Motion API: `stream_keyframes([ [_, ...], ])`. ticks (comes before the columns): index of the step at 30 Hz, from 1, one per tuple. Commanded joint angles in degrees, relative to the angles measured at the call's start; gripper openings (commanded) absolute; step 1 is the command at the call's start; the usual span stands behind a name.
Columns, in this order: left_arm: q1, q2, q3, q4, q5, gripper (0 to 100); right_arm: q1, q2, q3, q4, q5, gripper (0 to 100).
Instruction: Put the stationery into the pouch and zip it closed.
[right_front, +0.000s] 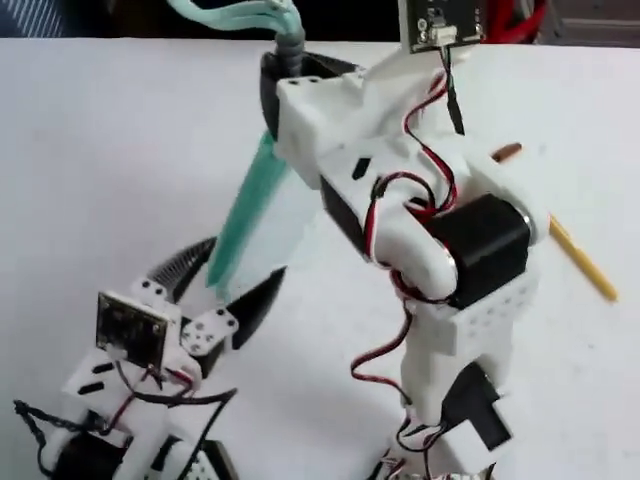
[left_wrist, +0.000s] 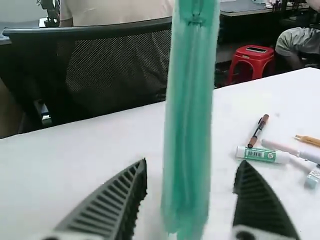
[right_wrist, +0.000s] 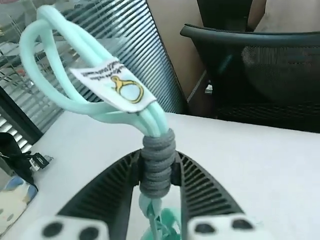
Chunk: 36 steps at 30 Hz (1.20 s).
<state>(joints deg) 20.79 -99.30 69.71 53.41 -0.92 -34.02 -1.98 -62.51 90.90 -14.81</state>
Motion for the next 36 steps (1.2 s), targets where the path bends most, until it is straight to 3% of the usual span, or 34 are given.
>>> stream_keyframes([
  [1, -0.48, -0.48, 4.04, -5.89, -0.88, 17, 3.56, -1.63, -0.18, 1.71, 0.09, 1.8],
  [6, -0.4, -0.31, 4.84, -8.44, -0.7, 2, 12.44, 0.84, 4.66, 1.89, 0.26, 1.8],
  [12, 1.19, 1.89, 0.97, -9.41, -0.7, 8, 15.6, 3.12, 12.31, 2.07, 5.45, 1.8],
  [22, 1.27, 28.26, -6.42, -15.3, -0.7, 8, 15.6, 2.51, 18.9, 4.26, 5.8, 1.8],
  [32, 1.27, 20.26, 0.97, -14.95, -0.79, 9, 15.16, 1.27, 18.9, 3.74, 5.8, 1.8],
  [36, 1.27, 14.02, 1.93, -8.09, -0.35, 23, 15.08, -0.48, 19.08, 4.7, 5.8, 1.8],
])
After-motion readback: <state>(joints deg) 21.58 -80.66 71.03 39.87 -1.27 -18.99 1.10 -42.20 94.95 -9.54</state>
